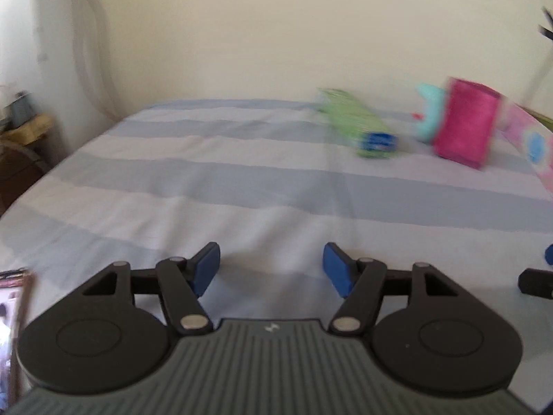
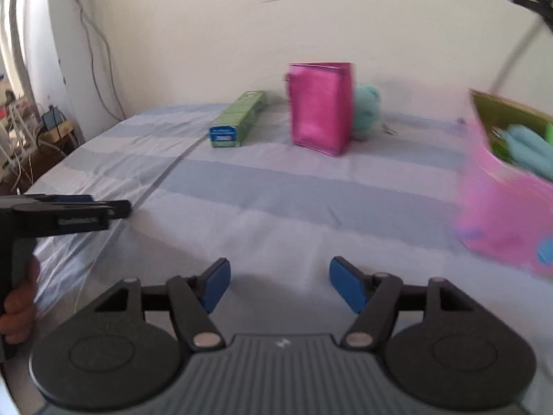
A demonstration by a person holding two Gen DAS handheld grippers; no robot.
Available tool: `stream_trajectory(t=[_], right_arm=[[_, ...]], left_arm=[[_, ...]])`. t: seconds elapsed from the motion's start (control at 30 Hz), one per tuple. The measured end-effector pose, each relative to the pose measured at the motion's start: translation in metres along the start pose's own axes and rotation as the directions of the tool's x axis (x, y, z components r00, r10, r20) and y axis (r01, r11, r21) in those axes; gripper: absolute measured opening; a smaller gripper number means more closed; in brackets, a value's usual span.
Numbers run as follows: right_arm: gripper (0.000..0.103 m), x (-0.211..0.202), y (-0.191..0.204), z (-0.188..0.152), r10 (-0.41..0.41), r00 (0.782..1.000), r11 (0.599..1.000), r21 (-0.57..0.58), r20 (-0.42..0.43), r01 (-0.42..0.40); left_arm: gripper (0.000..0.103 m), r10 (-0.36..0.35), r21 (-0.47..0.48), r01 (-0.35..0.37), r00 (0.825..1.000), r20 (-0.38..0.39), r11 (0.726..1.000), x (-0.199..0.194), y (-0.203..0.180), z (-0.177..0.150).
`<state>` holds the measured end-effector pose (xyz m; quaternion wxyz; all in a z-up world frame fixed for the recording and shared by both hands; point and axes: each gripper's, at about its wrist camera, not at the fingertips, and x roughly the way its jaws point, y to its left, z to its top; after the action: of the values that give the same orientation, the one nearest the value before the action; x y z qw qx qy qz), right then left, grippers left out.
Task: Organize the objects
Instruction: 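Move the right gripper back toward the long green toothpaste box, then grasp the toothpaste box at its end with the right gripper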
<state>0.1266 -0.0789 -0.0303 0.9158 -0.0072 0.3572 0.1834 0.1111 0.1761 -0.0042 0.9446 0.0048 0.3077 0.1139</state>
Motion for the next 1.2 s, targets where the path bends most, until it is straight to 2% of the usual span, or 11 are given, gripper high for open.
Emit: stream_trajectory(t=[0.03, 0.1, 0.17, 0.27, 0.47, 0.5, 0.6, 0.63, 0.83, 1.03, 1.2], right_arm=[[0.066, 0.008, 0.006, 0.007, 0.015, 1.000, 1.000, -0.009, -0.001, -0.015], [0.064, 0.024, 0.019, 0.023, 0.031, 0.999, 0.999, -0.031, 0.015, -0.030], [0.064, 0.042, 0.030, 0.042, 0.032, 0.999, 0.999, -0.045, 0.042, -0.030], [0.064, 0.070, 0.044, 0.070, 0.033, 0.997, 0.998, -0.046, 0.064, -0.030], [0.064, 0.125, 0.059, 0.111, -0.040, 0.997, 0.998, -0.042, 0.069, 0.043], [0.061, 0.132, 0.059, 0.114, -0.048, 0.997, 0.998, -0.035, 0.060, 0.050], [0.042, 0.145, 0.056, 0.116, -0.046, 0.999, 0.999, -0.022, 0.028, 0.046], [0.042, 0.144, 0.055, 0.115, -0.046, 0.998, 0.999, -0.019, 0.035, 0.046], [0.042, 0.099, 0.046, 0.081, 0.002, 1.000, 0.997, -0.081, 0.021, 0.000], [0.042, 0.003, 0.011, 0.009, 0.083, 0.996, 0.977, -0.197, -0.015, -0.084], [0.043, -0.081, -0.034, -0.052, 0.024, 1.000, 0.970, -0.241, -0.002, -0.024]], left_arm=[[0.068, 0.030, -0.015, -0.030, 1.000, 0.006, 0.999, 0.002, 0.007, -0.002], [0.068, -0.021, -0.099, 0.021, 1.000, 0.000, 0.995, 0.002, 0.022, -0.002], [0.068, -0.028, -0.128, 0.029, 1.000, 0.011, 0.991, 0.001, 0.026, -0.002], [0.068, -0.029, -0.122, 0.036, 0.998, 0.053, 0.992, -0.004, 0.024, -0.003], [0.068, -0.013, -0.073, 0.022, 0.993, 0.116, 0.997, -0.009, 0.013, -0.004], [0.068, -0.012, -0.067, 0.020, 0.993, 0.119, 0.998, -0.009, 0.012, -0.004], [0.068, -0.019, -0.065, 0.027, 0.992, 0.124, 0.997, -0.008, 0.014, -0.004], [0.068, -0.021, -0.071, 0.030, 0.992, 0.122, 0.997, -0.008, 0.015, -0.004], [0.068, -0.042, -0.111, 0.053, 0.994, 0.105, 0.992, -0.007, 0.020, -0.005], [0.068, -0.067, -0.127, 0.079, 0.993, 0.100, 0.989, -0.005, 0.024, -0.004], [0.068, -0.106, -0.077, 0.113, 0.990, 0.088, 0.991, -0.008, 0.016, -0.005]])
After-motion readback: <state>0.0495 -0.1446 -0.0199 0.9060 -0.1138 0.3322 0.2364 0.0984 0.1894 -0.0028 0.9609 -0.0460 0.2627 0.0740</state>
